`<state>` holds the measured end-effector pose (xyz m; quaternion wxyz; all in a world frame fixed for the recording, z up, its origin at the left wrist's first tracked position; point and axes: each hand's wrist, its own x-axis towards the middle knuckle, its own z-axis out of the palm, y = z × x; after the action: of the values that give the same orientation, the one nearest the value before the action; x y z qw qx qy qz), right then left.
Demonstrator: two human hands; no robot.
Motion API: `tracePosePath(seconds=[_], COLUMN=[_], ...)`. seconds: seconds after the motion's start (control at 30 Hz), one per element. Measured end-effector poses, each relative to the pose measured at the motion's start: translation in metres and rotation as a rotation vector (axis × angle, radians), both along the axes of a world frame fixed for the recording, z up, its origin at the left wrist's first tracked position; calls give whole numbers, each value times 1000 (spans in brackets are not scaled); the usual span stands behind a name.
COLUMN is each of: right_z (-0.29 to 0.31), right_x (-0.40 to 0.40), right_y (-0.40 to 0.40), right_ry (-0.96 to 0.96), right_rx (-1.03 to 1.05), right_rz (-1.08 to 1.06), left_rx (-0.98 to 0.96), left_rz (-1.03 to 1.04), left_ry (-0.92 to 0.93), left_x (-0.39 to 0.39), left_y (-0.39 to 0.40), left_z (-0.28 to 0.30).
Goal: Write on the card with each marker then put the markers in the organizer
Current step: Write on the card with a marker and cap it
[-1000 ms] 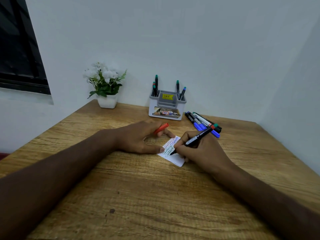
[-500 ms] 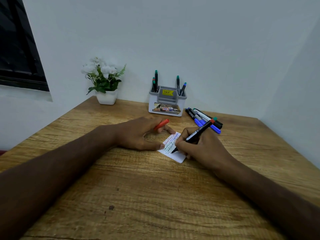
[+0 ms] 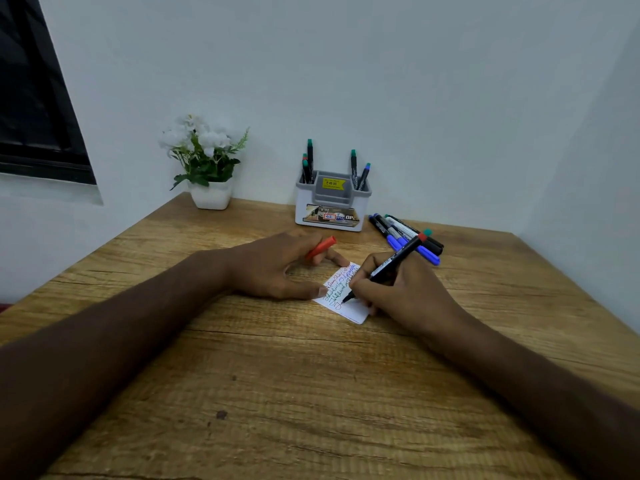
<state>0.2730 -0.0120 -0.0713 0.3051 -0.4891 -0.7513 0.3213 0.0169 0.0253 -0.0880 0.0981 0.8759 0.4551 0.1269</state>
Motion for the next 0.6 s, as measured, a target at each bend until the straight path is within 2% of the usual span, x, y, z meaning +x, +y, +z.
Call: tracePosePath(seconds=[0.47, 0.6], right_z=[-2, -2], right_x=[3, 3], right_y=[4, 6], right_ry=[-29, -31], right_rx=[84, 43], right_rz=[-20, -1], left_rx=[10, 16], left_rz=[-10, -30], left_ry=[-4, -17], left_x=[-1, 0], left_y=[2, 1], left_z=[-1, 0])
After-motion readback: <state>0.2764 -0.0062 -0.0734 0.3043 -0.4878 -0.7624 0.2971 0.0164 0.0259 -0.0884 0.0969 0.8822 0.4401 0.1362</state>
